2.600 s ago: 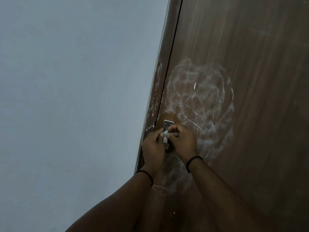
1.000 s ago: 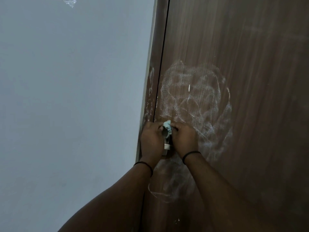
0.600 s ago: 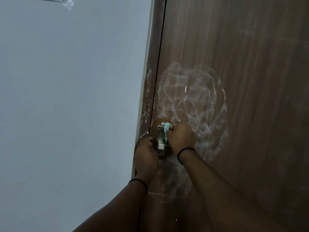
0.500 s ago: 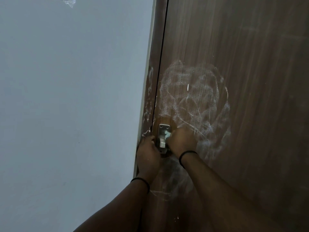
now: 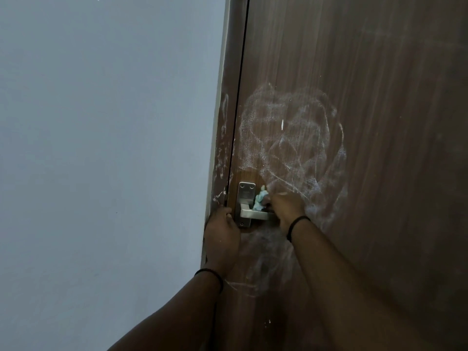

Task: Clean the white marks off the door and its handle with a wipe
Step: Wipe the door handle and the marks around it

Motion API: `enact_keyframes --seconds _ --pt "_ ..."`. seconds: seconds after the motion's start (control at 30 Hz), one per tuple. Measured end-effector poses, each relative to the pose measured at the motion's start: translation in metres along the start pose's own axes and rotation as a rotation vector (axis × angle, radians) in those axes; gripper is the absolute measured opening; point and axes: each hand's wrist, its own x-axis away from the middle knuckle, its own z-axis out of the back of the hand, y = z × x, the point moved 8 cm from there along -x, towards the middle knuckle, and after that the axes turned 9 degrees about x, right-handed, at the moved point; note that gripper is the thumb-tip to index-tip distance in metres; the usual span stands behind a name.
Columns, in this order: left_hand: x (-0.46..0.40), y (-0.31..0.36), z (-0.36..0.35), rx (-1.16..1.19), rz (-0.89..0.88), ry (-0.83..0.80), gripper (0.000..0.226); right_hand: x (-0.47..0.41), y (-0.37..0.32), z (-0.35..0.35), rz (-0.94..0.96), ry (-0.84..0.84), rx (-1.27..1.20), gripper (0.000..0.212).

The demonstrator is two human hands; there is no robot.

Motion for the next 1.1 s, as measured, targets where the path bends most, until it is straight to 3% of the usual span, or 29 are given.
enact_keyframes --seconds 0.07,0.2,0.43,0.63,0.8,0.97,1.1 --pt "0.001 -0.004 -0.002 0.003 -0.003 -0.014 0.025 0.008 0.029 -0.005 -0.124 -0.061 -0.245 0.005" --pt "-0.001 -0.02 -0.015 -0.001 0.022 -0.116 0.028 0.021 0.052 -0.027 -0.179 -0.197 -0.569 0.006" --pt "-0.004 -0.026 -0.015 -0.001 0.002 -0.126 0.03 0.03 0.072 -0.034 -0.319 0.041 -1.068 0.019" --pt "-0.003 -0.026 -0.015 0.006 -0.024 -0.108 0.029 0.031 0.087 -0.008 -0.277 0.303 -1.02 0.017" --pt "-0.003 -0.029 -0.016 0.015 -0.019 -0.099 0.03 0.044 0.109 -0.045 -0.341 0.041 -0.714 0.016" --pt "-0.006 -0.02 -0.013 0.009 -0.075 -0.081 0.028 0.042 0.071 -0.05 -0.003 0.226 -0.529 0.009" --pt "-0.007 -0.021 -0.014 0.019 -0.054 -0.08 0.026 0.039 0.061 -0.044 0.111 0.382 -0.251 0.014"
